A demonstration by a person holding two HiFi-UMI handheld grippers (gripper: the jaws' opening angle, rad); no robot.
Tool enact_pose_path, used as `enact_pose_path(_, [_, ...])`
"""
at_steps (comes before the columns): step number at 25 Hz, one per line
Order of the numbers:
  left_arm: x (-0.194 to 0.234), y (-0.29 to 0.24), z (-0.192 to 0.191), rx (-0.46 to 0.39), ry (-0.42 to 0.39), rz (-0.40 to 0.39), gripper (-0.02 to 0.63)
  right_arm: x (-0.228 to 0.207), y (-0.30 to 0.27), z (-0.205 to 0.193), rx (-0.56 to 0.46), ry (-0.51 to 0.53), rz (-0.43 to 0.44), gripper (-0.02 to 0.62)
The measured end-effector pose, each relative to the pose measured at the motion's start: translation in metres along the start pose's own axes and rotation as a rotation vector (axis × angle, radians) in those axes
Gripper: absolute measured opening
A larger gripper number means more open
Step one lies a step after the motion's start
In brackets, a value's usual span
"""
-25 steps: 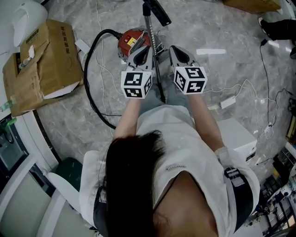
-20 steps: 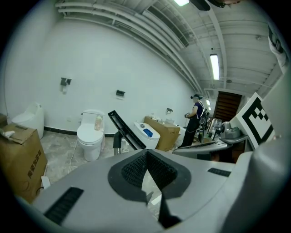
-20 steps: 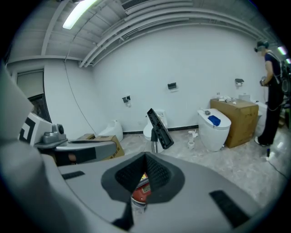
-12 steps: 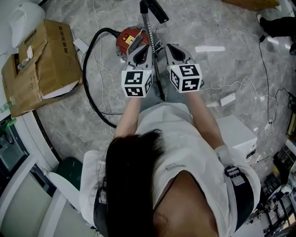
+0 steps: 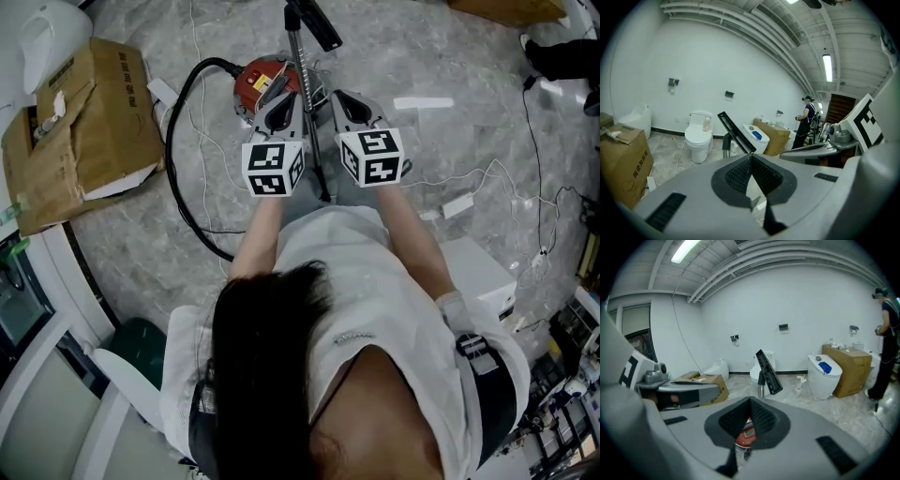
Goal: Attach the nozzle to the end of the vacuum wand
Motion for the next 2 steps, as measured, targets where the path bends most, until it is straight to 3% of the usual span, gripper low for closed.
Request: enact_pose_path(2, [0.0019, -0.0015, 0.0007, 0.0, 0.003, 0.004, 0.002, -0.0002, -0.0023, -0.0003, 0.005, 0.003, 0.002, 0.014])
Point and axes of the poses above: the fingertips, and each gripper's own axes: y backward along the fingers, x to its left, z out of its top, the point moved 4 cm from there along y, backward along the fingers, and after that the axes turned 9 degrees about z, right-handed, at the moved point
